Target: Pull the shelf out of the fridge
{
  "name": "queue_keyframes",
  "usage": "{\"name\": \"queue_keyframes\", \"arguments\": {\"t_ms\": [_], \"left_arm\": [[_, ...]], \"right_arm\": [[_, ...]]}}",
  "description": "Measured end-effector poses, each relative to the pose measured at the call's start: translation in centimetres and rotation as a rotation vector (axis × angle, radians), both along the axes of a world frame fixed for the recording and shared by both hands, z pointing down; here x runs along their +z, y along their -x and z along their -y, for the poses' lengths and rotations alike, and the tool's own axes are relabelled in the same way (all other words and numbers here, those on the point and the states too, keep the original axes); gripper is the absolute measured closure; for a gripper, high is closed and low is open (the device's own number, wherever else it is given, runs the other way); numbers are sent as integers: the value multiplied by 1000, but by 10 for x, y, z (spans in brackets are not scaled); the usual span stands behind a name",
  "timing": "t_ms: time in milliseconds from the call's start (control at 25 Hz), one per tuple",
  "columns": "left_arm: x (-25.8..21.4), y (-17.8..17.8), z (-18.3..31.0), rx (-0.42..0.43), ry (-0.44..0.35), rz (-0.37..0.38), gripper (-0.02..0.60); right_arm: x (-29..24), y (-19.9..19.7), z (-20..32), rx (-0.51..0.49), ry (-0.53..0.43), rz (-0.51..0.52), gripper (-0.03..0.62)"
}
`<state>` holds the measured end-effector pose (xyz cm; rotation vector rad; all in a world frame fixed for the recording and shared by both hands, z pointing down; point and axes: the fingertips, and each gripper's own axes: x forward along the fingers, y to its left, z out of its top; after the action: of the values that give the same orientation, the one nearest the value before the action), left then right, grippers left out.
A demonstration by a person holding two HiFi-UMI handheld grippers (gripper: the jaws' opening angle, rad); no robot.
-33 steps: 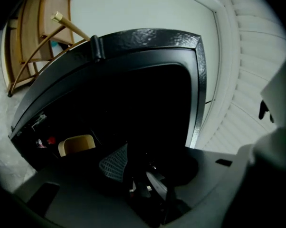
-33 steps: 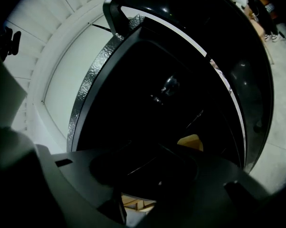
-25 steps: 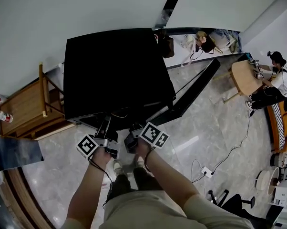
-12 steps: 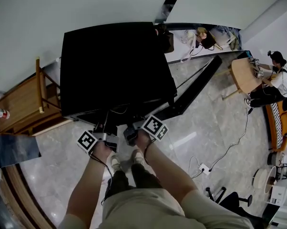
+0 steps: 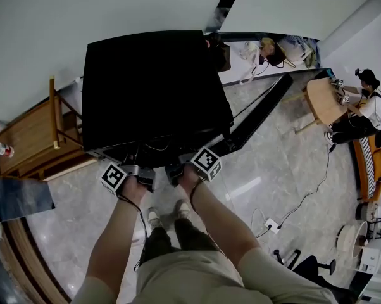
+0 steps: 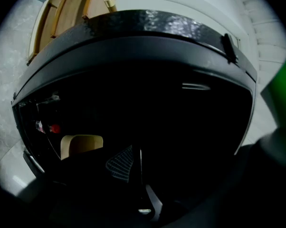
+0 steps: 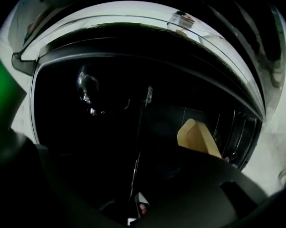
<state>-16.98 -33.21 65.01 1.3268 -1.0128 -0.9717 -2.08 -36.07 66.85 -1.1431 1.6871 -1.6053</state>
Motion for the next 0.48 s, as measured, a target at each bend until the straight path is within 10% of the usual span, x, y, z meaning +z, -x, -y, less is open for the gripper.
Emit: {"name": "queue_keyframes", "arguments": {"t_ms": [480], "left_arm": [[9, 2, 24, -31, -17, 2, 513]], "right_arm": [[5, 2, 16, 91, 24, 134, 511]]}}
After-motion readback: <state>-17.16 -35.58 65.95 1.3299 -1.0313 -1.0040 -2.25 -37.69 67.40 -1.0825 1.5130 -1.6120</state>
